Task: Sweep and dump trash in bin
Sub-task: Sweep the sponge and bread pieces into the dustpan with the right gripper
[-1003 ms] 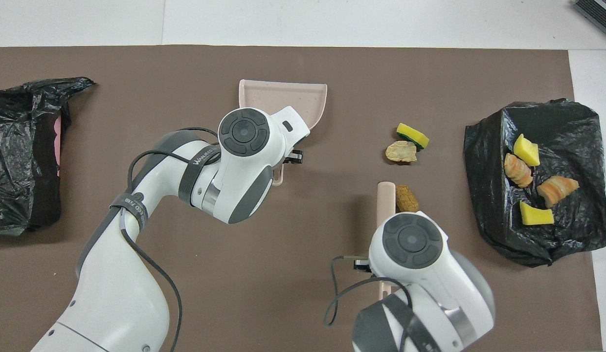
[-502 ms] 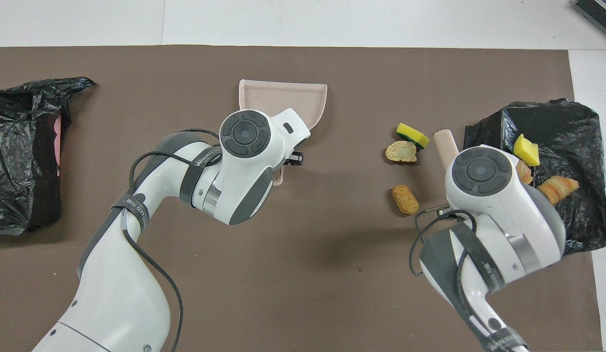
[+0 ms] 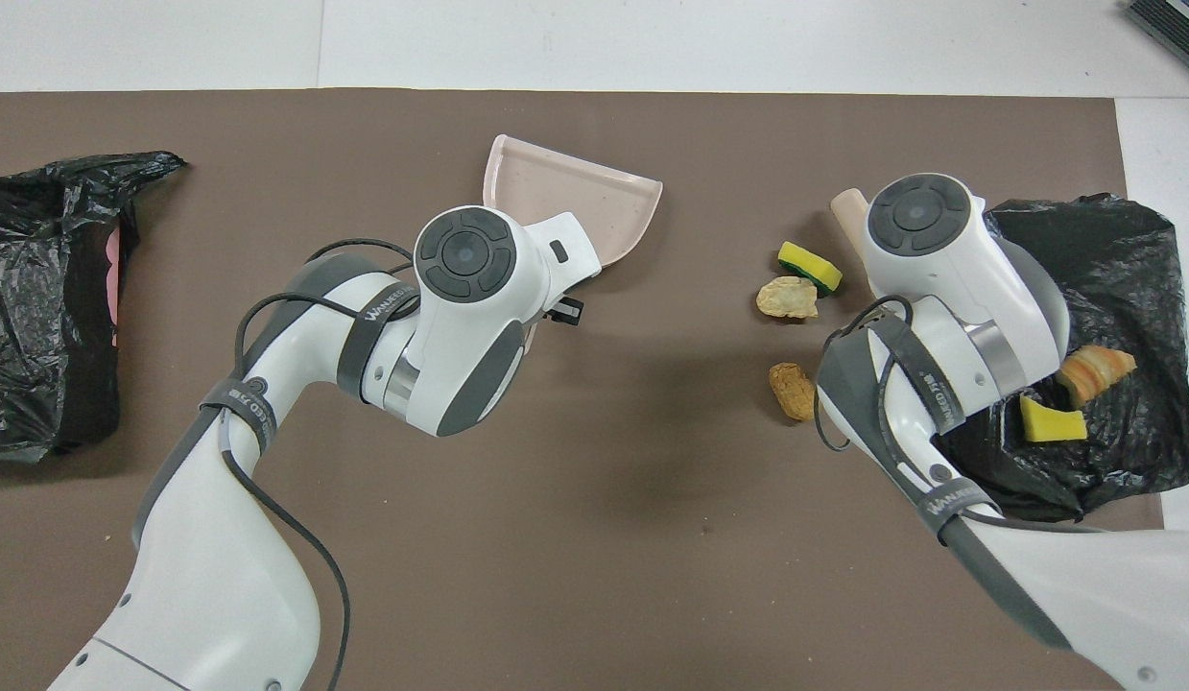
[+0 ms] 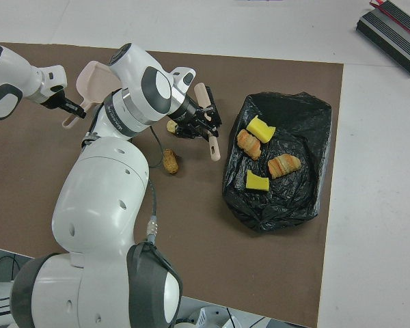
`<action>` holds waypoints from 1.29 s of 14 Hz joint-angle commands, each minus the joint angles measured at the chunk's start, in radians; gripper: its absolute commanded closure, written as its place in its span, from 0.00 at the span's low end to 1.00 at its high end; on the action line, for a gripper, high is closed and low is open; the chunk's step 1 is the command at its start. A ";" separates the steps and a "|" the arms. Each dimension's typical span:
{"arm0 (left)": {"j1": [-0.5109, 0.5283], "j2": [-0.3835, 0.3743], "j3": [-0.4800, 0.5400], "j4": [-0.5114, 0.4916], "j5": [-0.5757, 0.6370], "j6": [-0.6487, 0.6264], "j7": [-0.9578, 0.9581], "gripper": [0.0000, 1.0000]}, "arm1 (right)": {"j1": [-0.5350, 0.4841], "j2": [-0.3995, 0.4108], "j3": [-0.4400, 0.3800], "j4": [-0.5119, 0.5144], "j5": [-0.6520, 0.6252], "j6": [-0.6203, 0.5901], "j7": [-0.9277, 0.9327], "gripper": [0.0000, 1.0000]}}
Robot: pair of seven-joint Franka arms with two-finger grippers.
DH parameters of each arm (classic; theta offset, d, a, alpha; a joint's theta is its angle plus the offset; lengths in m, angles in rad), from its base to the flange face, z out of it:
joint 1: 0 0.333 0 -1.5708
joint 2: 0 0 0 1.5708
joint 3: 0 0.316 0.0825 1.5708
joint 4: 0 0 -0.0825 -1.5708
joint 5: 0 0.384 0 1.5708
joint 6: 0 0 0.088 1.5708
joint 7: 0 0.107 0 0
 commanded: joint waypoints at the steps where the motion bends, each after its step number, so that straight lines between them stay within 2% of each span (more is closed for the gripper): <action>1: 0.045 -0.091 0.005 -0.013 0.005 -0.137 0.235 1.00 | 0.011 0.009 0.009 0.024 0.103 -0.066 -0.009 1.00; 4: 0.058 -0.114 0.008 -0.014 0.007 -0.267 0.507 1.00 | 0.020 -0.012 0.012 -0.028 0.345 -0.090 0.015 1.00; 7: 0.072 -0.123 0.014 -0.028 0.027 -0.294 0.763 1.00 | 0.092 -0.026 0.016 -0.039 0.479 -0.103 0.110 1.00; 10: 0.088 -0.151 0.016 -0.091 0.028 -0.274 0.965 1.00 | 0.143 -0.031 0.017 -0.038 0.574 -0.091 0.216 1.00; 12: 0.096 -0.168 0.014 -0.128 0.071 -0.245 1.055 1.00 | 0.157 -0.029 0.017 -0.033 0.653 -0.069 0.272 1.00; 14: 0.098 -0.192 0.014 -0.183 0.109 -0.205 1.168 1.00 | 0.166 -0.027 0.017 -0.030 0.676 -0.035 0.319 1.00; 18: 0.099 -0.250 0.014 -0.313 0.123 -0.092 1.182 1.00 | 0.178 -0.027 0.017 -0.042 0.782 0.024 0.329 1.00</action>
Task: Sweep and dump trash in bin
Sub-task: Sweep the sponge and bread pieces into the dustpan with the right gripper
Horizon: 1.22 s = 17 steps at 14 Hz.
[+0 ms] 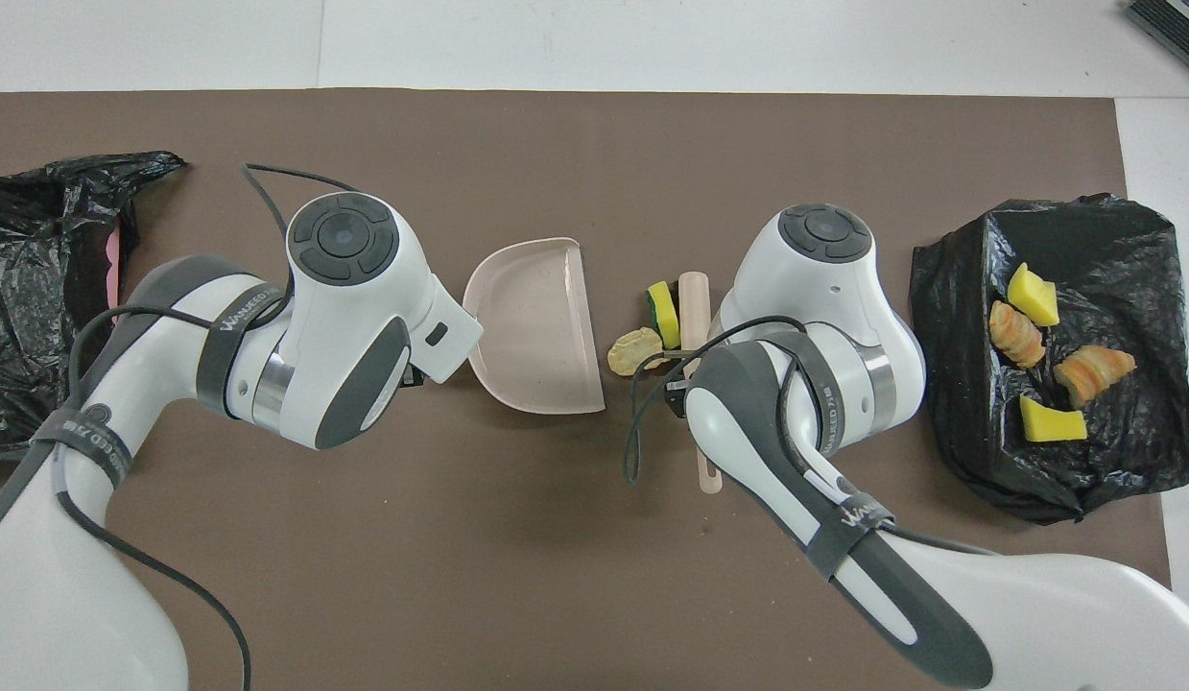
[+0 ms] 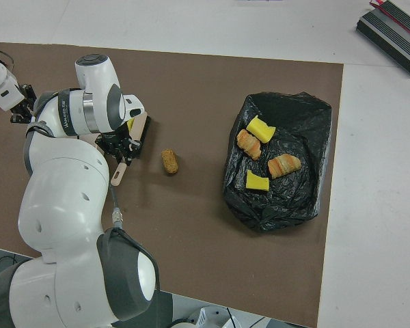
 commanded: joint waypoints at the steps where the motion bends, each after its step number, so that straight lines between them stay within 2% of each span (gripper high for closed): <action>1: 0.004 -0.079 -0.006 -0.145 0.023 0.098 0.024 1.00 | 0.016 -0.019 0.003 -0.028 0.057 0.051 0.016 1.00; 2: 0.004 -0.077 -0.006 -0.155 0.023 0.110 0.018 1.00 | 0.021 -0.015 0.003 -0.029 0.084 0.057 0.015 1.00; 5: 0.004 -0.093 -0.006 -0.186 0.023 0.123 0.014 1.00 | 0.101 -0.019 0.003 -0.068 0.277 0.182 0.021 1.00; 7: -0.001 -0.097 -0.006 -0.197 0.022 0.144 0.012 1.00 | 0.095 -0.011 0.003 -0.042 0.362 0.178 0.022 1.00; 10: -0.004 -0.100 -0.006 -0.206 0.022 0.156 0.011 1.00 | 0.067 -0.046 -0.007 0.005 0.362 0.094 0.041 1.00; 12: -0.001 -0.102 -0.006 -0.211 0.022 0.156 0.011 1.00 | 0.029 -0.132 -0.012 0.005 0.333 0.039 0.102 1.00; 14: 0.001 -0.102 -0.006 -0.211 0.022 0.161 0.011 1.00 | -0.006 -0.182 -0.017 0.000 0.178 -0.075 0.117 1.00; 15: 0.001 -0.102 -0.006 -0.211 0.023 0.160 0.011 1.00 | -0.008 -0.215 -0.015 -0.043 0.081 -0.103 0.124 1.00; 17: 0.001 -0.102 -0.006 -0.211 0.022 0.166 0.011 1.00 | -0.010 -0.317 -0.014 -0.209 -0.091 -0.098 0.121 1.00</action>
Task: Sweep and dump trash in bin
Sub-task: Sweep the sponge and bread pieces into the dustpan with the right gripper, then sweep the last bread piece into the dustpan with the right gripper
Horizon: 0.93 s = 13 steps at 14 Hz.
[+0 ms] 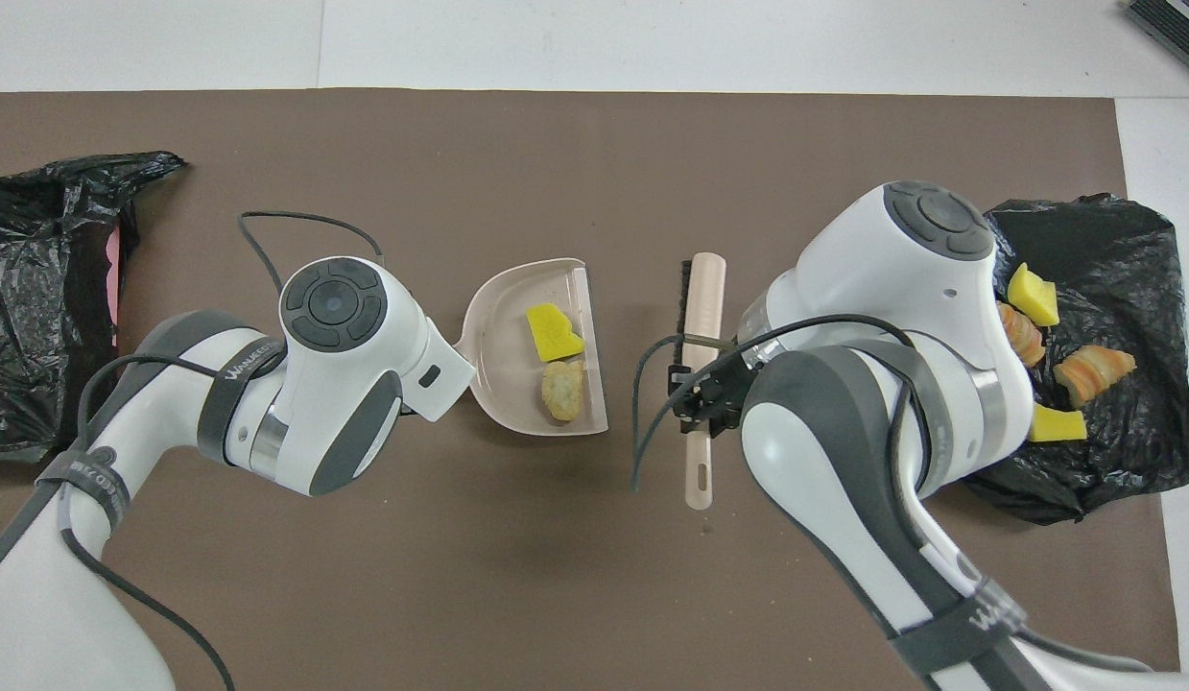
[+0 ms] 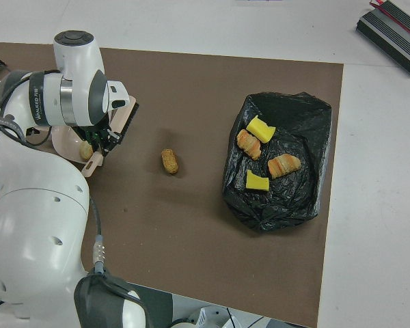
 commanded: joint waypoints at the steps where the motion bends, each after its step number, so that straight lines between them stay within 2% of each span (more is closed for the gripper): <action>1: 0.002 -0.038 -0.001 -0.052 0.019 0.029 0.006 1.00 | -0.009 -0.147 0.008 -0.252 -0.164 0.029 0.012 1.00; 3: 0.002 -0.040 -0.002 -0.058 0.021 0.022 0.007 1.00 | -0.073 -0.221 0.011 -0.389 -0.248 0.029 -0.023 1.00; 4: 0.002 -0.047 -0.002 -0.065 0.019 0.023 0.007 1.00 | -0.083 -0.224 0.011 -0.435 -0.290 0.039 -0.023 1.00; 9: -0.001 -0.051 -0.002 -0.071 0.019 0.025 0.003 1.00 | -0.136 -0.235 0.014 -0.477 -0.303 0.108 -0.089 1.00; 13: 0.004 -0.052 -0.002 -0.079 0.019 0.025 0.003 1.00 | -0.107 -0.128 0.018 -0.459 -0.274 0.222 -0.118 1.00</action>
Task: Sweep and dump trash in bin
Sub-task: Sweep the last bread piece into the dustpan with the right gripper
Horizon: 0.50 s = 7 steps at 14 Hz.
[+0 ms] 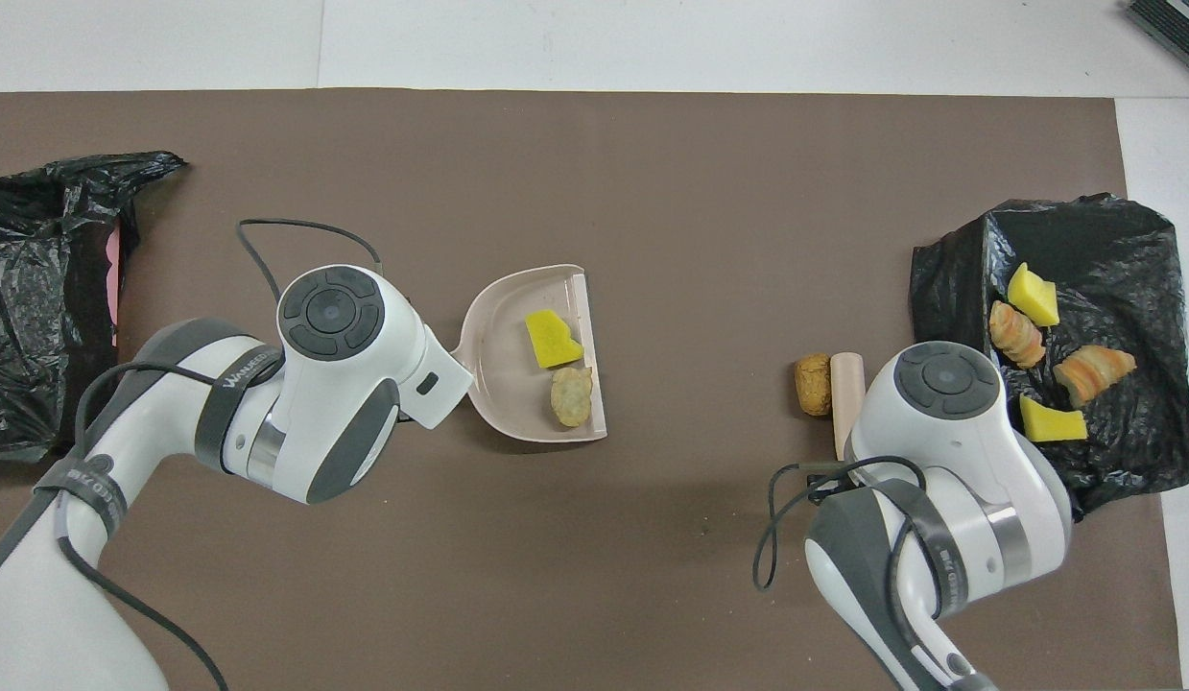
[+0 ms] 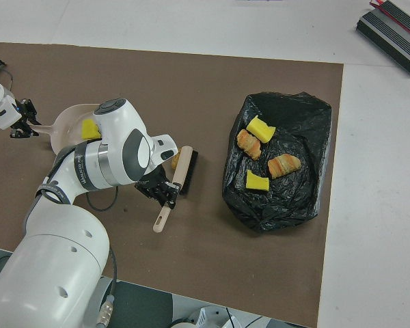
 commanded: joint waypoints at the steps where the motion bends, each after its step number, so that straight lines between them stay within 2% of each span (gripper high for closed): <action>1: 0.004 -0.037 -0.002 -0.052 0.019 0.021 0.003 1.00 | 0.009 0.074 0.016 0.041 0.036 0.061 -0.026 1.00; 3: 0.005 -0.037 -0.002 -0.053 0.019 0.019 0.003 1.00 | 0.051 0.117 0.017 0.124 0.098 0.043 -0.035 1.00; 7: 0.005 -0.039 -0.002 -0.056 0.019 0.021 0.003 1.00 | 0.153 0.192 0.020 0.204 0.286 0.104 -0.070 1.00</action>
